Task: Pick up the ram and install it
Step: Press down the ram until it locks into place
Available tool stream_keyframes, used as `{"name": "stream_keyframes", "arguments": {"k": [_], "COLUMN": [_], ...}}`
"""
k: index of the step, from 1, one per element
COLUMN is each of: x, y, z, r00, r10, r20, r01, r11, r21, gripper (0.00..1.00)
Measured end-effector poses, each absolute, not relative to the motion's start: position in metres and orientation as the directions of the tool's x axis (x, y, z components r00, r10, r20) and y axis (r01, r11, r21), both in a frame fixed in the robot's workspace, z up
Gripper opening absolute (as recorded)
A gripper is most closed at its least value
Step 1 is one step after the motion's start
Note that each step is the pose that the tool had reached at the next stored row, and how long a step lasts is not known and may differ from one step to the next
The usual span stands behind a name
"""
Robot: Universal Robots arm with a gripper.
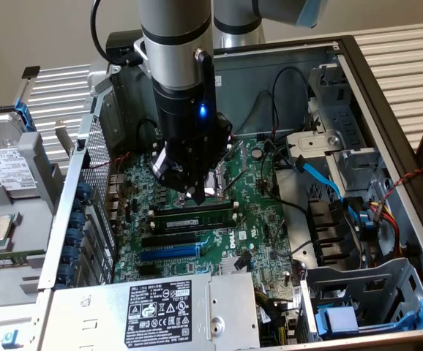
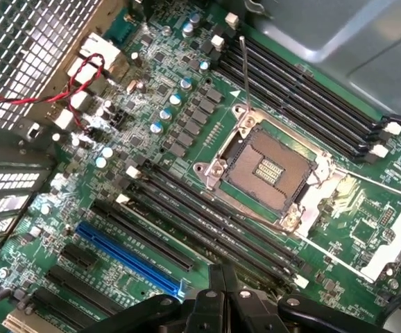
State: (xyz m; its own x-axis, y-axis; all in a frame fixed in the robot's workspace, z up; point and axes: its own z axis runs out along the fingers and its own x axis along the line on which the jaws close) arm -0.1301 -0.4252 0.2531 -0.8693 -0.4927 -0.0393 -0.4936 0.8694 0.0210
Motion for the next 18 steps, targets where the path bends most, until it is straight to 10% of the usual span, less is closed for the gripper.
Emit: {"name": "stream_keyframes", "arguments": {"k": [18], "x": [-0.1301], "y": [-0.4252], "z": [0.2531], "r00": [-0.965], "r10": [-0.258], "r20": [-0.035], "r01": [-0.259], "r11": [0.966], "r21": [0.022], "gripper": [0.11]}}
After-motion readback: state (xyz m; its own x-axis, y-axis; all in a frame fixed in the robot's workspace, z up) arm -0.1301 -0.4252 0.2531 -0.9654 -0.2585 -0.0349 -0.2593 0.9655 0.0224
